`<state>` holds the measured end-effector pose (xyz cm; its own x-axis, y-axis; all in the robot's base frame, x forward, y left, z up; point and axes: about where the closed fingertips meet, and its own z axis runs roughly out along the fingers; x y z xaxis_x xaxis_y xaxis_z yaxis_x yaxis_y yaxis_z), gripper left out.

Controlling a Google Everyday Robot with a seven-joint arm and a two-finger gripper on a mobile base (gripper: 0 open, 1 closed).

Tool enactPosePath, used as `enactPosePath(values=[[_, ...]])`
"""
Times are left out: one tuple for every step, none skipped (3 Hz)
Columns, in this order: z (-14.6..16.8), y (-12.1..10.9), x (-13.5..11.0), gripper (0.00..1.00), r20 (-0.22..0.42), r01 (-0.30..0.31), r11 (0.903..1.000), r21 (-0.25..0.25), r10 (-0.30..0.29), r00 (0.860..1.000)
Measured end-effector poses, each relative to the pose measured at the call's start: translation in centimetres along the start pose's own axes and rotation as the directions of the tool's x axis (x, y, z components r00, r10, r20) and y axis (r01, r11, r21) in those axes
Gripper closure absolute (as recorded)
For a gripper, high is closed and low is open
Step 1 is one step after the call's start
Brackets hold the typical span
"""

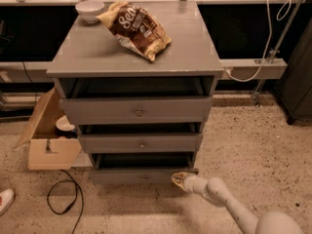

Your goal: Close bottom drawer

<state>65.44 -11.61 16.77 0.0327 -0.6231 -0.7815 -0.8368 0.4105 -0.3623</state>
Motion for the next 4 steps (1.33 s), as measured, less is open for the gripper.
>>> enactPosePath(values=[[1.2,-2.7,-0.3,1.0,0.023,-0.02,0.9996,0.021,0.02,1.0],[1.1,-2.7,-0.3,1.0,0.023,-0.02,0.9996,0.021,0.02,1.0],[1.3,-4.9,-0.3,1.0,0.049,-0.05,0.998,0.039,0.048,0.998],[1.2,-5.6,-0.3,1.0,0.06,-0.061,0.9971,0.046,0.058,0.997]])
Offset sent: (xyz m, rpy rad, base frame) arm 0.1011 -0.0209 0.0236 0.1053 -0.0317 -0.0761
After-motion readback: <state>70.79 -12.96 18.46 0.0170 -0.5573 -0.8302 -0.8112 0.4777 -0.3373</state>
